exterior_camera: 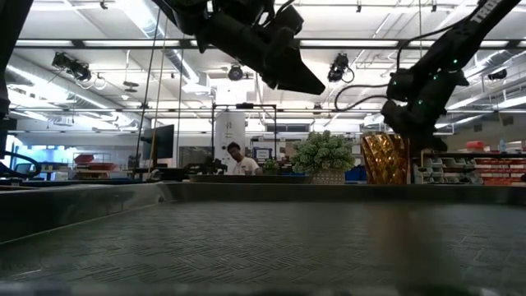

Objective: Pick and place plate/cup/fork/spoon on tray
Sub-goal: Put the brown cup to the top right side of the black serving tray

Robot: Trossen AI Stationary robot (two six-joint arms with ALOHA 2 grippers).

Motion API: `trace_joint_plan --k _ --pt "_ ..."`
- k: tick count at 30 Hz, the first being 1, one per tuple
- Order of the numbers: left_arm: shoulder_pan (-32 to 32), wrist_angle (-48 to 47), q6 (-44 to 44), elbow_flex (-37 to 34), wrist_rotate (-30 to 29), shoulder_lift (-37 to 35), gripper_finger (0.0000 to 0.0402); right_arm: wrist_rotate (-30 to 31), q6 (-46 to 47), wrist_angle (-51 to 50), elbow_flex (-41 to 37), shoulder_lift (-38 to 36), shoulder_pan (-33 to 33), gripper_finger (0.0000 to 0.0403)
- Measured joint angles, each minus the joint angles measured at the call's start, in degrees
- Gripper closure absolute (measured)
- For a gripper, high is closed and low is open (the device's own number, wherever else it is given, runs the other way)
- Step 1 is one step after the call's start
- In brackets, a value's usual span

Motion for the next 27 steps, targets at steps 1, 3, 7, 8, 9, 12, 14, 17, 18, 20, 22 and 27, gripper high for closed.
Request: trace_joint_plan --k 1,3,7,8,9,12,14,17,18,20,22,27 --pt "-0.17 -0.1 0.44 0.0 -0.1 0.0 0.0271 -0.24 0.02 -0.29 0.0 0.63 0.09 0.04" --pt "-0.46 -0.23 0.84 0.0 -0.75 0.0 0.0271 -0.5 0.48 -0.63 0.0 1.64 0.56 0.04" --pt "-0.61 -0.94 0.92 0.0 -1.84 0.0 0.0271 -2.55 0.87 -0.41 0.0 2.96 1.36 0.0401" --pt "-0.61 -1.25 1.06 0.0 -1.87 0.0 0.0271 -3.32 0.89 -0.41 0.0 3.22 1.67 0.0401" --pt "-0.61 -1.75 1.07 0.0 -1.87 -0.02 0.0271 -3.59 1.07 -0.43 0.0 3.41 2.1 0.0401" --pt "-0.61 -3.38 1.05 0.0 -1.87 -0.02 0.0271 -3.59 1.59 -0.33 0.0 3.51 3.69 0.0401" --pt "-0.64 -4.14 1.05 0.0 -1.87 -0.02 0.0271 -3.95 2.41 0.09 0.0 3.51 5.05 0.0401" --pt "-1.14 -4.41 1.05 0.0 -1.87 -0.02 0.0271 -4.76 2.78 0.52 0.0 3.49 7.35 0.0401" --pt "-1.32 -4.39 1.05 0.0 -1.88 -0.02 0.0271 -4.76 3.13 0.66 0.0 3.49 8.12 0.0401" --pt "-1.69 -4.31 1.24 0.0 -1.87 -0.02 0.0271 -4.77 3.64 1.14 0.0 3.49 9.59 0.0401" --pt "-1.89 -4.26 1.85 0.0 -1.84 -0.02 0.0271 -4.77 4.25 1.89 0.0 3.49 11.04 0.0401" --pt "-2.16 -2.47 1.21 0.24 -1.23 0.48 0.0271 -4.78 6.47 4.11 0.0 3.49 14.53 0.0401"
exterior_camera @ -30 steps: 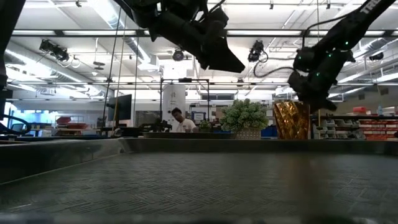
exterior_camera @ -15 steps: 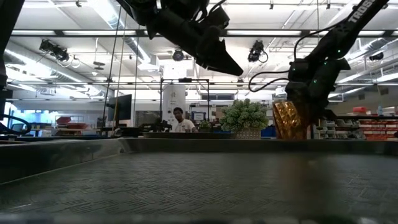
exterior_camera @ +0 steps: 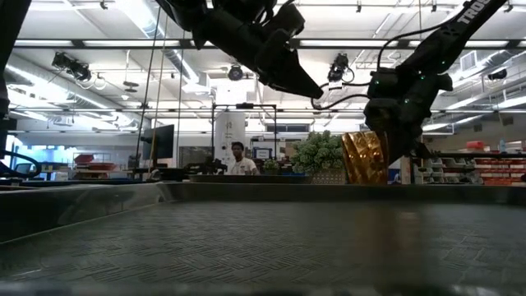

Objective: Pick and place plate/cup/fork/spoon on tray
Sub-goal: Put the brown cup to the top right side of the black serving tray

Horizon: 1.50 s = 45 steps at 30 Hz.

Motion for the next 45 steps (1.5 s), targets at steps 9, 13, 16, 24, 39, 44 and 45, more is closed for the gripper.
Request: trace_joint_plan --k 9,13,16,24,39,44,45 --pt "0.13 -13.23 3.14 14.69 0.01 10.58 0.0271 -0.18 1.69 0.49 -0.02 -0.04 5.31 0.0401" --pt "0.22 -19.16 6.32 21.18 -0.92 14.07 0.0271 1.64 -0.22 -4.76 1.55 -0.63 5.41 0.0401" --pt "0.02 -23.26 8.4 24.91 -3.77 14.89 0.0271 7.54 -2.15 -9.54 3.72 -2.29 5.32 0.04" --pt "-0.12 -25.22 10.07 28.22 -5.33 15.95 0.0245 10.73 -4.58 -11.5 5.64 -7.51 4.62 0.04" --pt "0.48 -25.05 18.82 28.33 -5.56 18.62 0.0215 12.38 -3.47 -13.69 5.57 -12.43 4.09 0.04" --pt "0.57 -25.01 22.35 28.31 -5.58 19.19 0.0232 12.36 -2.65 -12.88 3.5 -12.45 5.07 0.0399" --pt "0.65 -24.89 22.95 28.31 -5.58 19.19 0.0235 12.38 -2.25 -12.54 3.03 -12.44 5.38 0.0399"
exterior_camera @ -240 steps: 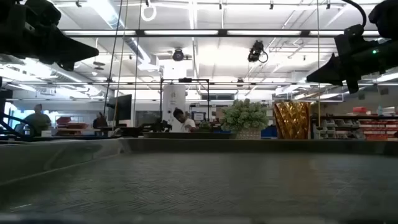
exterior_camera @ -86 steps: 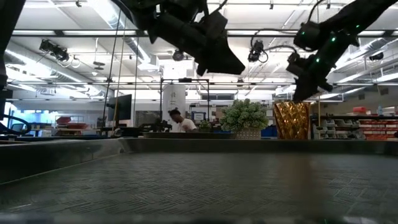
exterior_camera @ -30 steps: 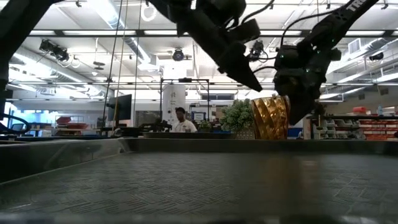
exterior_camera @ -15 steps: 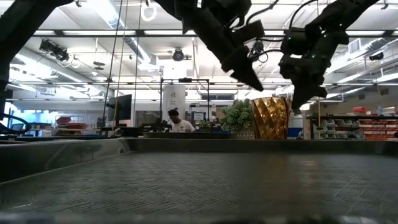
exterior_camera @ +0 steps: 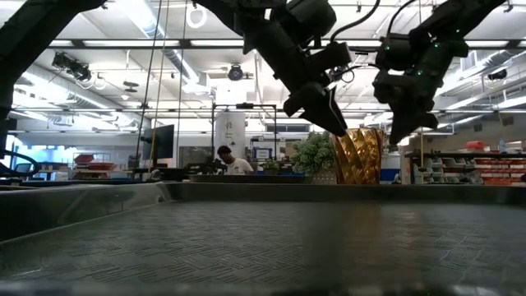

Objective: Pick and place plate/cup/fork/spoon on tray
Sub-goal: Put the brown cup to the top right side of the black serving tray

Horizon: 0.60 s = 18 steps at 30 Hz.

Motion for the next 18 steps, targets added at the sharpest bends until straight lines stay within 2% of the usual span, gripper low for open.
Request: trace_joint_plan --k 8,18 --pt "1.22 -0.33 0.41 0.0 2.59 0.0 0.0266 -0.02 2.47 3.19 -2.4 0.0 2.86 0.0399" --pt "1.53 -2.32 4.29 0.0 2.82 0.39 0.0313 -0.02 4.29 4.22 -2.64 -0.2 5.33 0.0399"
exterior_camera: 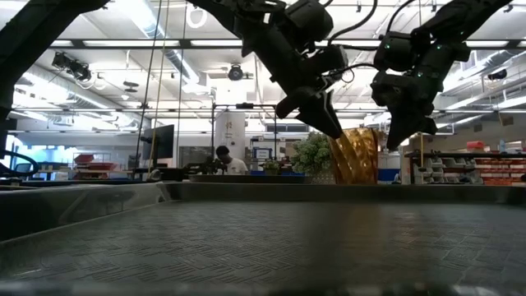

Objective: Pick and place plate/cup/fork/spoon on tray
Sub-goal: Put the brown cup to the top right side of the black serving tray

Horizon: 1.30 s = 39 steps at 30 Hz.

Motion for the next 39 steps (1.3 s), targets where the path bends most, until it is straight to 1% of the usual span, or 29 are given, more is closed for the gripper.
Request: trace_joint_plan --k 6,8,11,13,15,17,19,21,22,26,28,32,37,38,39 --pt "0.04 -1.32 3.05 -0.1 -2.63 1.29 0.0322 -0.02 0.55 -0.04 -0.02 -0.2 0.5 0.0399" --pt "0.04 -1.09 3.41 -0.09 -2.63 1.28 0.0329 0.0 0.56 -0.14 -0.02 -0.5 0.58 0.0399" --pt "0.04 -0.93 3.43 -0.04 -2.6 1.26 0.0354 0.0 0.56 -0.27 -0.02 -1.28 0.58 0.0399" --pt "0.02 -2.66 3.19 0.93 -2.53 1.31 0.0376 -0.02 0.54 -0.44 -0.02 -2.19 0.58 0.0399" --pt "0.04 -3.56 1.81 2.64 -1.09 1.27 0.0386 0.0 0.55 -0.73 -0.02 -3.39 0.57 0.0399" --pt "0.06 -4.04 -0.73 4.27 2.81 1.2 0.0386 -0.02 0.53 -0.87 -0.04 -5.12 0.43 0.0399" --pt "-0.04 -6.19 -4.15 6.84 5.86 1.29 0.0386 -0.02 0.52 -1.25 -0.02 -6.94 0.1 0.0399" --pt "-0.72 -6.94 -5.88 9.52 6.8 1.27 0.0386 0.34 0.54 -1.69 -0.02 -8.63 -0.31 0.0399" --pt "-1.29 -7.18 -6.59 10.71 6.82 1.4 0.0386 1.47 0.54 -2.22 -0.02 -9.28 -0.51 0.0399" --pt "-4.46 -10.16 -8.55 15.35 6.91 3.78 0.0386 9.18 -0.29 -7.15 -0.02 -9.72 -1.82 0.0399" --pt "-6.14 -10.97 -8.59 17.05 6.93 5.18 0.0386 9.28 -1.3 -9.06 -0.02 -9.68 -2.91 0.0399" --pt "-8.9 -13.51 -9.37 22.44 6.54 8.82 0.0386 7.59 -2.16 -9.0 -0.03 -9.92 -3.43 0.0399" --pt "-10.78 -20.71 -10.32 32.03 4.78 14.21 0.0386 7.43 -2.94 -8.42 -0.02 -10.25 -3.53 0.0399" --pt "-11.05 -20.74 -10.38 34.02 4.48 15.02 0.0386 7.42 -2.96 -8.53 -0.02 -10.25 -3.53 0.0399" --pt "-11.24 -20.46 -10.48 34.55 4.41 15.51 0.0386 7.41 -2.98 -8.39 -0.02 -10.25 -3.53 0.0399"
